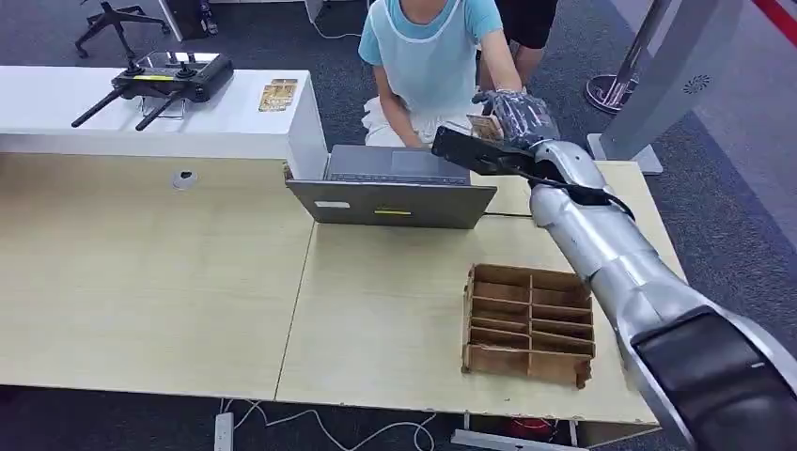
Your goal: Pass the card to the sensor for recognition and then transmit it.
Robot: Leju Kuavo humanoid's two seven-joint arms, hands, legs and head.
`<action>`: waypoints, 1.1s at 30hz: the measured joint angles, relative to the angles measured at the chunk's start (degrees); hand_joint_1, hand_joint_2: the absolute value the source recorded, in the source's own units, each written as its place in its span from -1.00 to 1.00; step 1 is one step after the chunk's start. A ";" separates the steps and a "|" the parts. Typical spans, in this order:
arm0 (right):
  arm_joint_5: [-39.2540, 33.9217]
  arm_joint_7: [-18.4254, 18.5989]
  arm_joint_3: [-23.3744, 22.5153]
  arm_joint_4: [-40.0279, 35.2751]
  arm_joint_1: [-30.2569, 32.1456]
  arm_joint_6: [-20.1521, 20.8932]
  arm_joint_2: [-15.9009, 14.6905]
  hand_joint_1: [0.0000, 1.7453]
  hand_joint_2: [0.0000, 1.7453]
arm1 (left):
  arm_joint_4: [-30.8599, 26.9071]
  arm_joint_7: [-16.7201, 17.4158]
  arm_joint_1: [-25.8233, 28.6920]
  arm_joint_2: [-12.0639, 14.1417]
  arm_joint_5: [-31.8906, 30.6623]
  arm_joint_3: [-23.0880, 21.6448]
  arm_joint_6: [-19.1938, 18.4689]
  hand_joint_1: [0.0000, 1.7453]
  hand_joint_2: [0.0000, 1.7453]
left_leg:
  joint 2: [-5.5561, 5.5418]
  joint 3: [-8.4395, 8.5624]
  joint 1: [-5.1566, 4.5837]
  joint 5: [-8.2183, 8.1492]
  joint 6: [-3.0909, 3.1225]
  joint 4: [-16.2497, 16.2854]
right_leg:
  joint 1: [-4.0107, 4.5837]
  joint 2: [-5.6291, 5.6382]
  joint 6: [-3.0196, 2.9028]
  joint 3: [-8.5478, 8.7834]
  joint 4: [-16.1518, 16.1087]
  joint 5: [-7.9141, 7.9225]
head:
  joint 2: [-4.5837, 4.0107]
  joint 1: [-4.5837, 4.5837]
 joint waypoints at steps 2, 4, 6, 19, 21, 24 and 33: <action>-0.02 0.22 0.00 0.02 0.00 -0.90 -0.37 -1.00 1.00 | 0.00 0.07 0.02 -0.04 0.07 0.00 0.20 -1.00 -1.00 | 0.00 0.01 0.00 0.00 0.00 0.00 | 0.00 0.00 0.00 0.00 0.00 0.00 | -0.02 0.00; -0.11 0.13 -0.02 -0.09 0.02 -2.21 -1.14 -1.00 1.00 | 0.00 -1.04 0.12 -0.15 0.65 0.00 0.24 -1.00 -1.00 | 0.00 0.00 0.00 0.00 0.00 0.00 | 0.00 -0.01 0.00 0.00 0.00 0.00 | 0.00 0.02; -0.15 0.35 -0.32 -1.05 0.13 -3.59 -2.14 -1.00 1.00 | 0.00 -1.74 0.09 -0.26 1.18 0.00 0.72 -1.00 -1.00 | -0.01 -0.01 0.00 0.00 0.00 0.00 | 0.00 -0.02 0.00 0.00 0.00 0.00 | 0.00 0.00; -13.14 3.91 -11.77 -19.04 8.86 -6.70 -6.78 -1.00 1.00 | 0.00 -3.39 0.06 -1.38 3.19 0.94 2.62 -1.00 -1.00 | -0.09 0.00 0.01 -0.02 0.00 0.00 | 0.00 -0.10 0.00 0.01 -0.04 -0.01 | 0.00 -0.02; -17.28 3.83 -14.80 -24.03 13.23 -4.74 -7.48 -1.00 1.00 | 0.00 -3.52 0.16 -1.66 3.30 1.03 3.04 -1.00 -1.00 | -0.19 -0.01 0.01 -0.02 0.01 0.00 | 0.01 -0.20 0.02 0.00 -0.05 -0.03 | -0.02 -0.04; -29.20 0.96 -20.40 -34.61 23.29 1.56 -9.53 -1.00 1.00 | -0.02 -3.54 0.79 -1.92 3.85 1.86 3.28 -1.00 -1.00 | -0.44 -0.03 0.03 -0.07 0.05 0.00 | 0.03 -0.37 0.10 0.11 -0.13 -0.11 | -0.02 0.00; -51.22 -4.63 -33.66 -57.03 46.96 11.95 -10.93 -1.00 1.00 | -0.02 -4.50 1.75 -2.12 3.76 3.35 3.61 -1.00 -1.00 | -0.26 -0.14 -0.01 -0.24 0.14 -0.02 | -0.01 -0.25 0.18 -0.01 -0.15 -0.18 | -0.02 0.00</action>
